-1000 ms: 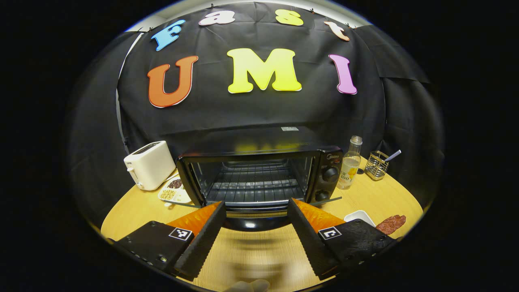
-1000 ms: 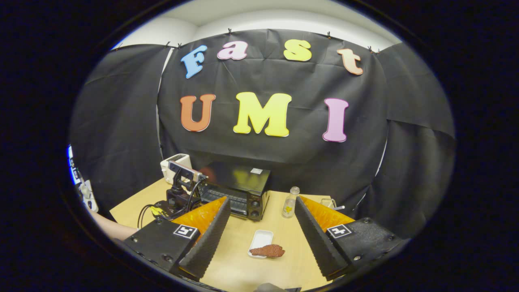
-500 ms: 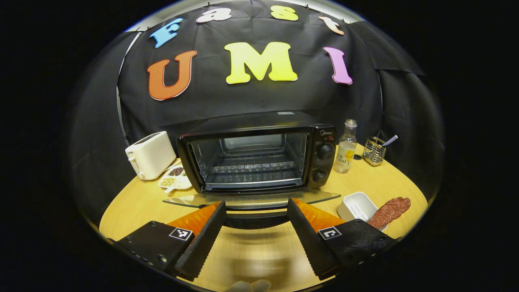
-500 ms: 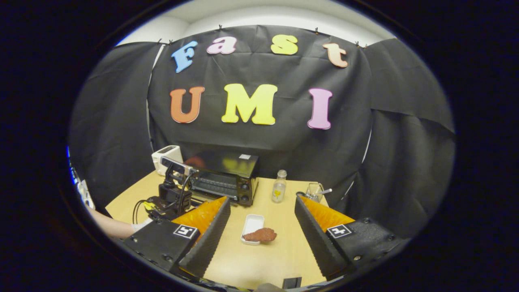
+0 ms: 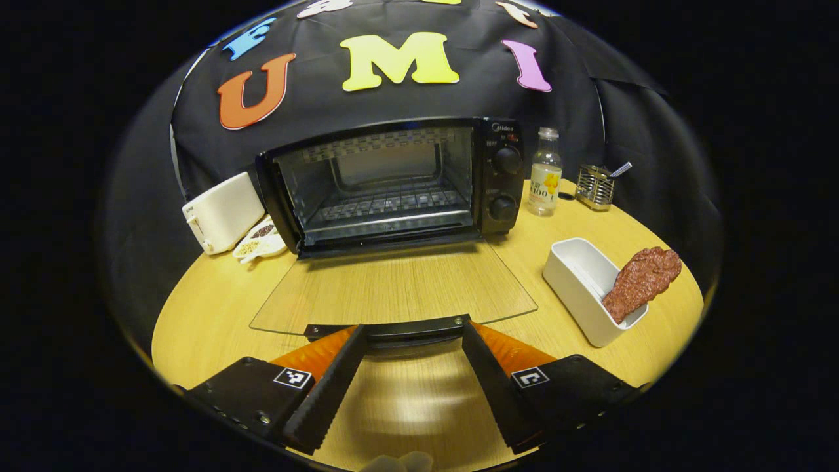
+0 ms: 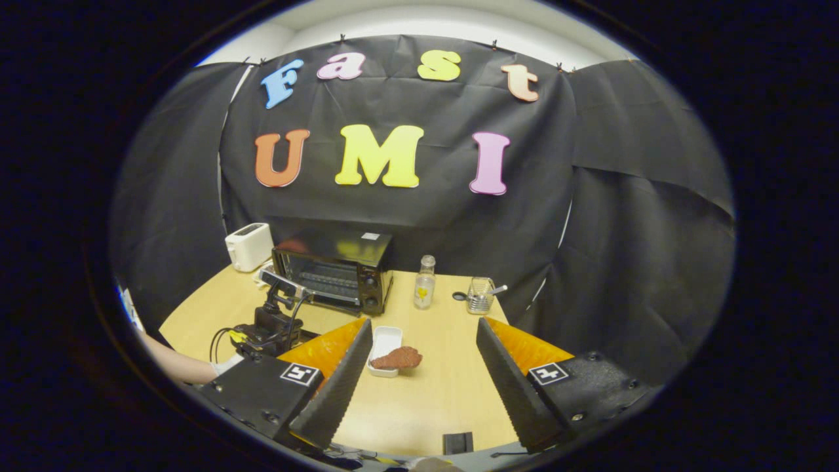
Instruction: Open the electric oven with the left hand, put the food in, and close the electric oven.
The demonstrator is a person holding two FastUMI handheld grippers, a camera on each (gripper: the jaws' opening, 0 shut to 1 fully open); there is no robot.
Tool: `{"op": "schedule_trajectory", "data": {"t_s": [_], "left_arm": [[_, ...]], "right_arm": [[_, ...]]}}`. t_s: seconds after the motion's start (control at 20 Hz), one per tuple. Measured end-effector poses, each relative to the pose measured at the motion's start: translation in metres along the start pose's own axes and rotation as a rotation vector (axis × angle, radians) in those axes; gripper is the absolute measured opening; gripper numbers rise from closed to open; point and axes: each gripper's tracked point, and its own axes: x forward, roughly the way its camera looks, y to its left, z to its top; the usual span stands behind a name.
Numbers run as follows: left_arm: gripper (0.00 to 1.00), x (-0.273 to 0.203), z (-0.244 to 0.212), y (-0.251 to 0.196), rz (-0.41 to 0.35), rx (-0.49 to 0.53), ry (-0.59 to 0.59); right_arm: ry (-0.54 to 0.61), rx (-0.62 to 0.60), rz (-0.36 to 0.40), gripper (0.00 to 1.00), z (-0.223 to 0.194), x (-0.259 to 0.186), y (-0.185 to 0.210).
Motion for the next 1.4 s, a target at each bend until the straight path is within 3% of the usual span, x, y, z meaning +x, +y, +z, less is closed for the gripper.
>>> {"op": "schedule_trajectory", "data": {"t_s": [0.3, 0.8, 1.2, 1.4], "left_arm": [[0.95, 0.003, -0.006, 0.001, -0.003, 0.012, 0.015], [0.97, -0.035, 0.026, 0.018, -0.029, 0.039, -0.120], [0.97, -0.120, 0.068, 0.041, -0.028, -0.005, -0.215], [0.97, -0.156, 0.090, 0.058, 0.061, 0.002, -0.231]], "right_arm": [[0.024, 0.030, -0.035, 0.97, -0.014, -0.007, -0.010], [0.050, 0.106, -0.048, 1.00, -0.043, 0.024, -0.030], [0.243, 0.147, 0.155, 1.00, -0.118, 0.128, -0.021], [0.382, 0.255, 0.322, 0.95, -0.155, 0.184, 0.002]]}}
